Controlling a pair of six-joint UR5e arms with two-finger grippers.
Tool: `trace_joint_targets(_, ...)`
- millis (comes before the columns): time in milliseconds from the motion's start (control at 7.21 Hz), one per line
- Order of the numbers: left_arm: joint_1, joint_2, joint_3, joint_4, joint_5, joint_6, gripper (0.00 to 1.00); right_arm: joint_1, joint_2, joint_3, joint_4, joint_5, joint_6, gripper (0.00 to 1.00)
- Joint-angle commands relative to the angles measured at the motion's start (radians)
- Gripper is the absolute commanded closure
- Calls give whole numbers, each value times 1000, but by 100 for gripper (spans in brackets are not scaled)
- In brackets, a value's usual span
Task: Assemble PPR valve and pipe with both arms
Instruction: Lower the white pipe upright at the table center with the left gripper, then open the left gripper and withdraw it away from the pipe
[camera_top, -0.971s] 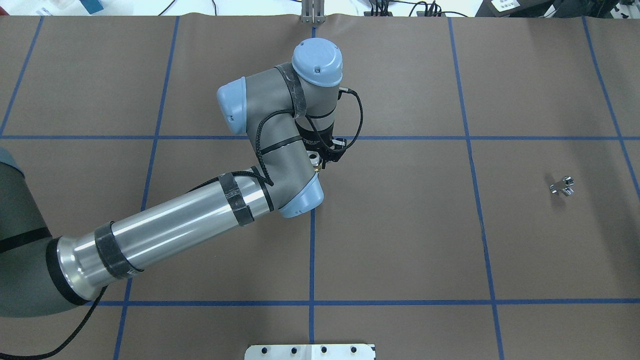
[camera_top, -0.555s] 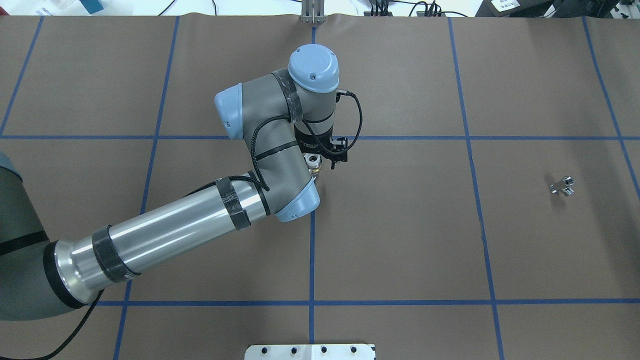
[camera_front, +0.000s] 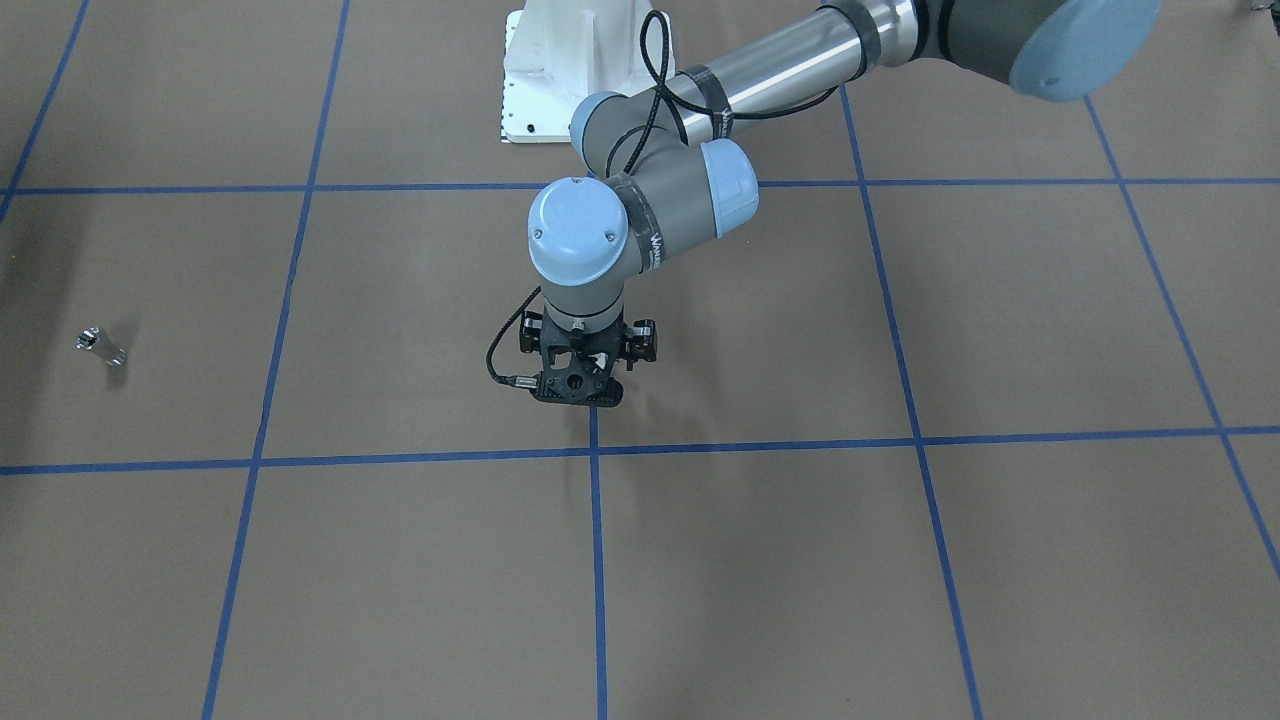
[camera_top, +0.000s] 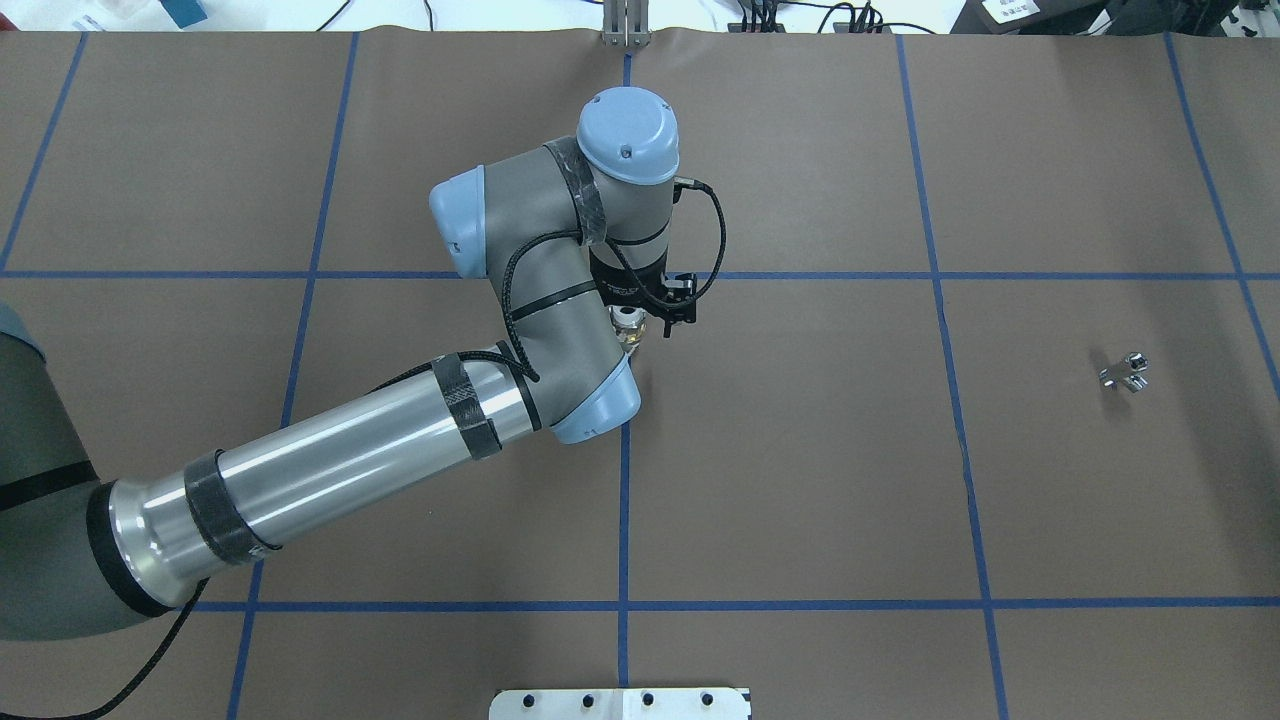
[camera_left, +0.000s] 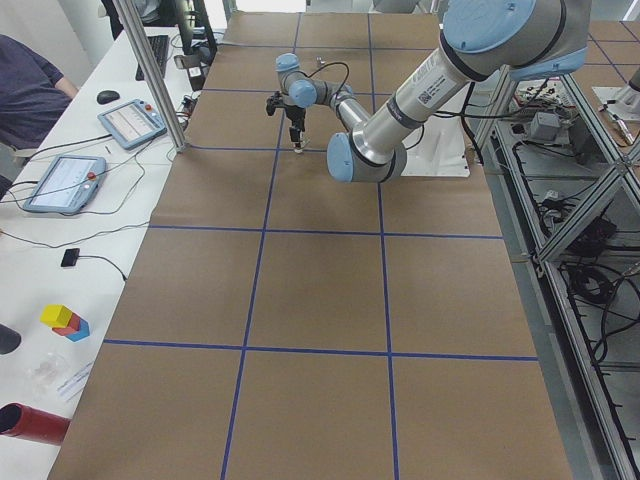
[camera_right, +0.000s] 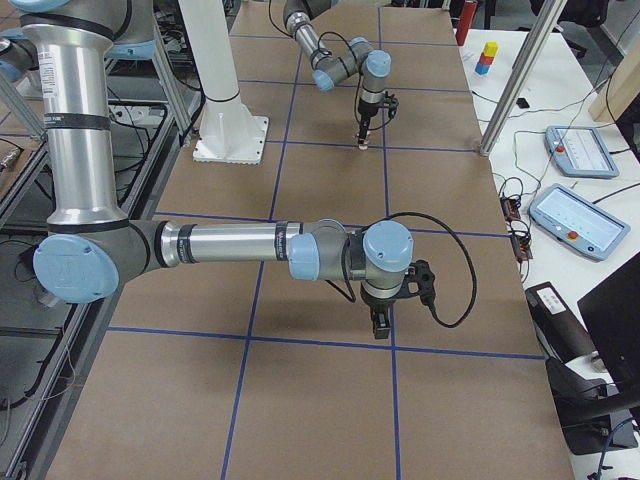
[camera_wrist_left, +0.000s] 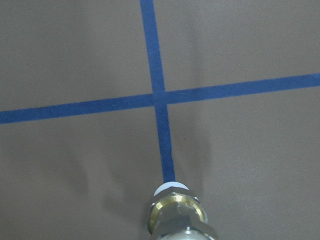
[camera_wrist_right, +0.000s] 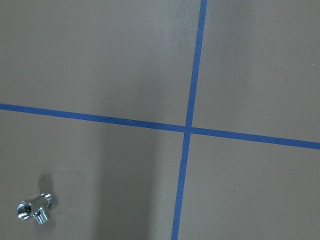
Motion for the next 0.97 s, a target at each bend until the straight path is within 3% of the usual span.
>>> trace_joint_targets(0, -36, -2, -65, 28, -6, -3, 0, 0, -1, 16, 10, -11, 113, 1)
trace_joint_targets(277, -92, 2, -174, 111, -23, 3, 0, -2, -15, 16, 14, -15, 102, 1)
trace_joint_targets(416, -160, 10, -234, 170, -87, 26, 0, -9, -23, 17, 39, -15, 112, 1)
trace_joint_targets(555, -217, 77, -339, 221, -145, 84, 0, -53, -50, 34, 129, -16, 144, 1)
trace_joint_targets(693, -247, 208, -474, 228, -153, 142, 0, -116, -58, 48, 219, -22, 277, 1)
trace_joint_targets(832, -294, 305, -551, 229, -155, 219, 0, -196, -70, 75, 269, -97, 340, 1)
